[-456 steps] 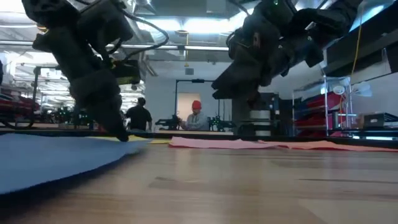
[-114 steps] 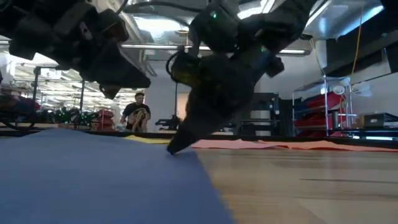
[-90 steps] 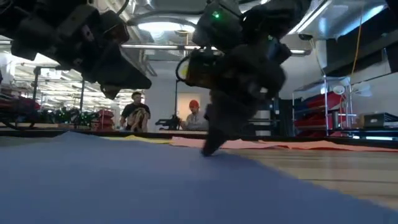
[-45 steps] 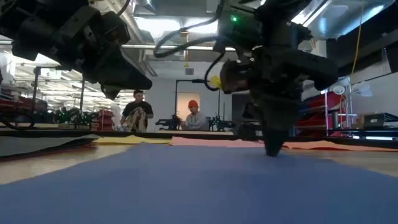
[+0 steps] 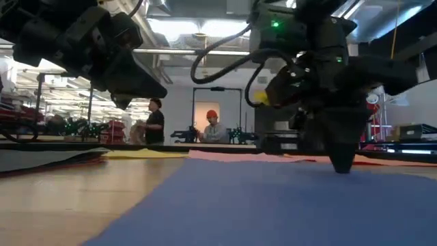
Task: Organize paper
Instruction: Move the blue paper from bottom left to bottom right table
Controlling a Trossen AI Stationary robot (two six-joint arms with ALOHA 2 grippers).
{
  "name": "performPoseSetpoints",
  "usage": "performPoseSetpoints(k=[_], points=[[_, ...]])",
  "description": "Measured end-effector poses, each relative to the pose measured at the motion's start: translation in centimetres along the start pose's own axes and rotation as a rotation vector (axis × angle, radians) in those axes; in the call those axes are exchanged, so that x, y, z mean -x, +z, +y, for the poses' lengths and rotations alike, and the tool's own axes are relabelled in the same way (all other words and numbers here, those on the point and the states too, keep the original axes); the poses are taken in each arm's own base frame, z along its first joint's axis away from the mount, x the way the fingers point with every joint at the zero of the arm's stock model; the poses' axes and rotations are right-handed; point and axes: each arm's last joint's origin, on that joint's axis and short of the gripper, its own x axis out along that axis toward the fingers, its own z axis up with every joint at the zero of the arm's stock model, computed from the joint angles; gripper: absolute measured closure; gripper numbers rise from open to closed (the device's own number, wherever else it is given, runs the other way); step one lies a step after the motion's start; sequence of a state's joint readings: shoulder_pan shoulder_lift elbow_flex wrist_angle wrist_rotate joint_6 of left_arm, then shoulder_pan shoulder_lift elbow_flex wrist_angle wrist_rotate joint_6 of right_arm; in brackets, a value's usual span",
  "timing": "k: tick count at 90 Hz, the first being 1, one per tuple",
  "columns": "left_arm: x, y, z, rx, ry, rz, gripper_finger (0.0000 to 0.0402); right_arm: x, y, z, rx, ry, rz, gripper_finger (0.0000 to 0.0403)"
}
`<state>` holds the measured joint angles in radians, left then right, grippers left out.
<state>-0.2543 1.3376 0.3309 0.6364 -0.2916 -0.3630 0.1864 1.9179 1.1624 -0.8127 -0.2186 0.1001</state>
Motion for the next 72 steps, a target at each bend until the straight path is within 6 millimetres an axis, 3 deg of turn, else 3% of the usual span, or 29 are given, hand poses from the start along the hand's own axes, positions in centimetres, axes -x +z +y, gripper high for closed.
performPoseSetpoints(k=[19, 72], points=[[0.0, 0.0, 0.0, 0.001, -0.001, -0.002, 0.0401, 0.5, -1.3, 0.2, 0.008, -0.047, 0.020, 0.0403], [0.0, 0.0, 0.0, 0.004, 0.000, 0.000, 0.0401, 0.5, -8.5, -0.2, -0.129, -0.082, 0.015, 0.0403]])
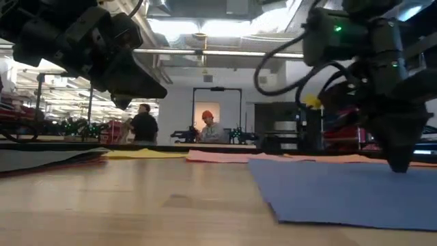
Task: Organize paper
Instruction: Move the blue paper from bottom left to bottom right table
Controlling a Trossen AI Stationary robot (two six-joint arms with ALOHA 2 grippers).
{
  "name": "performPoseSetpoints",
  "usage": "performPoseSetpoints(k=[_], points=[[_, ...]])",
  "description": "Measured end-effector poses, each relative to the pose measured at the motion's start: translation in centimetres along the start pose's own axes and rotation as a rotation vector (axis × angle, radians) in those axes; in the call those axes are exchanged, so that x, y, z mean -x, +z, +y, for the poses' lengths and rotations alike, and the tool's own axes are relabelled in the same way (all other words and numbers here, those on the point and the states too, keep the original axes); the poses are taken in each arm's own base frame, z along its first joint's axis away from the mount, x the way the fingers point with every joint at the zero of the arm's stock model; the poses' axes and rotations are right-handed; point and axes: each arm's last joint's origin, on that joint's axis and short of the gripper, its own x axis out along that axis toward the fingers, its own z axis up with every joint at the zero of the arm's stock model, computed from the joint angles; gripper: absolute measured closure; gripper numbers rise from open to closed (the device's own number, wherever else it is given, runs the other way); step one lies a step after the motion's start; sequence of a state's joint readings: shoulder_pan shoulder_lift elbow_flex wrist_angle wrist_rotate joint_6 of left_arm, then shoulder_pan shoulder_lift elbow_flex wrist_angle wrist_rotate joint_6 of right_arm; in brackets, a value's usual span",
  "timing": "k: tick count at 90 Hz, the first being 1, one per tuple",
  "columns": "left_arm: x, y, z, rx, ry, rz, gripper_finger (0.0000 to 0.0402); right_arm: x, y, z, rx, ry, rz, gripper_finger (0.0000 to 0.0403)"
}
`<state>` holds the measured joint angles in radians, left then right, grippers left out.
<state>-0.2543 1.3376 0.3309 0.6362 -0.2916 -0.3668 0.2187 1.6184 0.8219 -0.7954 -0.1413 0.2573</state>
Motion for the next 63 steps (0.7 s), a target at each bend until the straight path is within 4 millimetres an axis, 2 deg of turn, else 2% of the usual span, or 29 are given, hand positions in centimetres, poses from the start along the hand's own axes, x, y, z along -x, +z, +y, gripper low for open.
performPoseSetpoints(k=[20, 63], points=[[0.0, 0.0, 0.0, 0.001, -0.001, -0.001, 0.0401, -0.6, -2.2, 0.8, 0.023, -0.014, 0.061, 0.0403], [0.0, 0.0, 0.0, 0.001, -0.001, -0.003, 0.0401, -1.2, -5.3, 3.7, 0.134, -0.062, 0.234, 0.0403]])
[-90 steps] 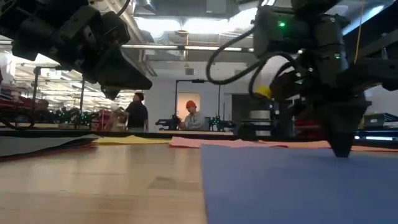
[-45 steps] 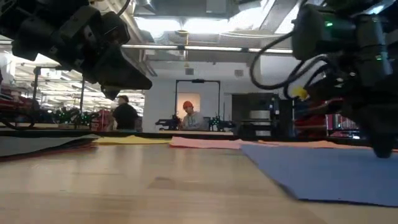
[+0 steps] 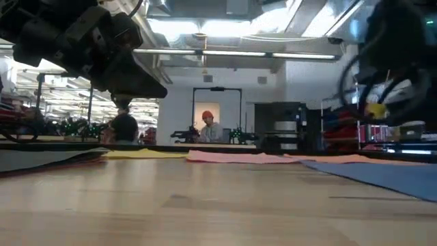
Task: Organize paper
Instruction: Move the blue paper from bottom left to bottom right table
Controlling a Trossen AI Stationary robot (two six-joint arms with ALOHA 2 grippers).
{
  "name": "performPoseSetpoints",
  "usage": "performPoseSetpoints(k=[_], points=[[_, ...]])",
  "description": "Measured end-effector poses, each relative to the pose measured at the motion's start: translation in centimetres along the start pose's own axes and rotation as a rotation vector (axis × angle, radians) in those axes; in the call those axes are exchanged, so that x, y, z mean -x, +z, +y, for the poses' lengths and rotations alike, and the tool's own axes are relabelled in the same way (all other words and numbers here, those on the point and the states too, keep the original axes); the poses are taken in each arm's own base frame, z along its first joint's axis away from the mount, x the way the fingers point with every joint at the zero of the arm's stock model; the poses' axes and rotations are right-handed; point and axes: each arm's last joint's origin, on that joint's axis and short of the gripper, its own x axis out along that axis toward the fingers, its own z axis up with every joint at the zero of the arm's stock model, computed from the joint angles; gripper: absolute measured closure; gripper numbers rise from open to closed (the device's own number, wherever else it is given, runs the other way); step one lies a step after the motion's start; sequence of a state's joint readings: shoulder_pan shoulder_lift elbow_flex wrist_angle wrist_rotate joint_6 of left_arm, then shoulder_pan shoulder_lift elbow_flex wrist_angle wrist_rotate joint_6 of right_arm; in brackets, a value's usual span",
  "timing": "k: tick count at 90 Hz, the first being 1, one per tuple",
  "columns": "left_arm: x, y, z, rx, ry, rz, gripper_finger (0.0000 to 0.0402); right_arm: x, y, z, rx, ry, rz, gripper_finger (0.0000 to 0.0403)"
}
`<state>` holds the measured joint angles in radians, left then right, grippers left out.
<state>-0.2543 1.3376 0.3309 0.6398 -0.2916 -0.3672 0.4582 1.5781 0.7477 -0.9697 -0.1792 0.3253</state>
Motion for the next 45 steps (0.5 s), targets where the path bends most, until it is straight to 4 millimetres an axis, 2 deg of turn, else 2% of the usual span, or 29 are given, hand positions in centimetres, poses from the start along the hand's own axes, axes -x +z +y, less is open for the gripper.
performPoseSetpoints(k=[21, 45], points=[[0.0, 0.0, 0.0, 0.000, 0.000, 0.000, 0.0402, 0.7, -1.2, 1.1, -0.028, 0.007, -0.016, 0.0403], [0.0, 0.0, 0.2, -0.009, 0.008, 0.001, 0.0402, 2.1, -2.0, 0.8, -0.112, -0.026, -0.109, 0.0403]])
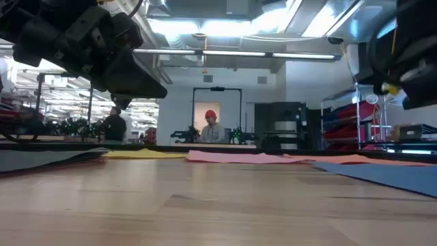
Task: Organize paper
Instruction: Move the blue paper from bottom left to bottom right table
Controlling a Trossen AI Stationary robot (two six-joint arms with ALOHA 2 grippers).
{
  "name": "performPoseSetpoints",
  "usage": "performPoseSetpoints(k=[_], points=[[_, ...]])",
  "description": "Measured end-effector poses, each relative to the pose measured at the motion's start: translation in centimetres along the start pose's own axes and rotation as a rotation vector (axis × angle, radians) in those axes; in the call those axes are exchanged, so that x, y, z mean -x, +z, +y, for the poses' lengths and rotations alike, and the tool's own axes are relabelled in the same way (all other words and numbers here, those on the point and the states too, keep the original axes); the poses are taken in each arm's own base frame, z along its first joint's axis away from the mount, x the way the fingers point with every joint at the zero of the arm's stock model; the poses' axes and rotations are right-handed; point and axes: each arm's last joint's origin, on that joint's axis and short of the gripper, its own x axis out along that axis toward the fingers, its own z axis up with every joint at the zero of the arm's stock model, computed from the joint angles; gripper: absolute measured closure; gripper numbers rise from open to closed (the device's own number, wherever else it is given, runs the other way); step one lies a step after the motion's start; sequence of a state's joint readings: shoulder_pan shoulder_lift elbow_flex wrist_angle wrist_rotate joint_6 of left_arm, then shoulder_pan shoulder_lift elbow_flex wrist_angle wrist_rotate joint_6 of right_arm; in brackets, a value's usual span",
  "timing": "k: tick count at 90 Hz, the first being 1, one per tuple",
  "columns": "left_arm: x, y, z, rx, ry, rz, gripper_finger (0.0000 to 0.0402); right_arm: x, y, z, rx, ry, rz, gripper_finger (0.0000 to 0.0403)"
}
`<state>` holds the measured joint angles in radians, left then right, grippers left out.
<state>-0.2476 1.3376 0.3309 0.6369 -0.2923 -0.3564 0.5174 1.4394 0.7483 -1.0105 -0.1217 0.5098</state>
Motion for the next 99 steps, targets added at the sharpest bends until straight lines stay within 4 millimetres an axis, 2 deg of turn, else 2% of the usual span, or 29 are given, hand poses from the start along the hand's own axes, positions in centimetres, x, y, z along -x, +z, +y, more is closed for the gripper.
performPoseSetpoints(k=[19, 44, 54, 80, 99], points=[[-0.4, -0.1, 2.7, 0.056, 0.217, 0.033, 0.0402, 0.9, 1.1, -0.8, -0.090, -0.065, -0.191, 0.0403], [-0.3, -0.9, 5.7, 0.090, 0.380, 0.160, 0.0402, 1.5, 3.1, -3.2, -0.232, -0.143, -0.351, 0.0403], [-0.2, -1.2, 6.1, 0.068, 0.429, 0.259, 0.0402, 1.9, 3.7, -4.0, -0.257, -0.153, -0.374, 0.0403], [-0.4, 1.5, 6.7, -0.072, 0.511, 0.513, 0.0402, 4.6, 5.2, -5.2, -0.215, -0.216, -0.466, 0.0403], [-0.4, 1.0, 7.3, -0.066, 0.474, 0.625, 0.0402, 5.2, 5.5, -5.3, -0.177, -0.247, -0.487, 0.0403]])
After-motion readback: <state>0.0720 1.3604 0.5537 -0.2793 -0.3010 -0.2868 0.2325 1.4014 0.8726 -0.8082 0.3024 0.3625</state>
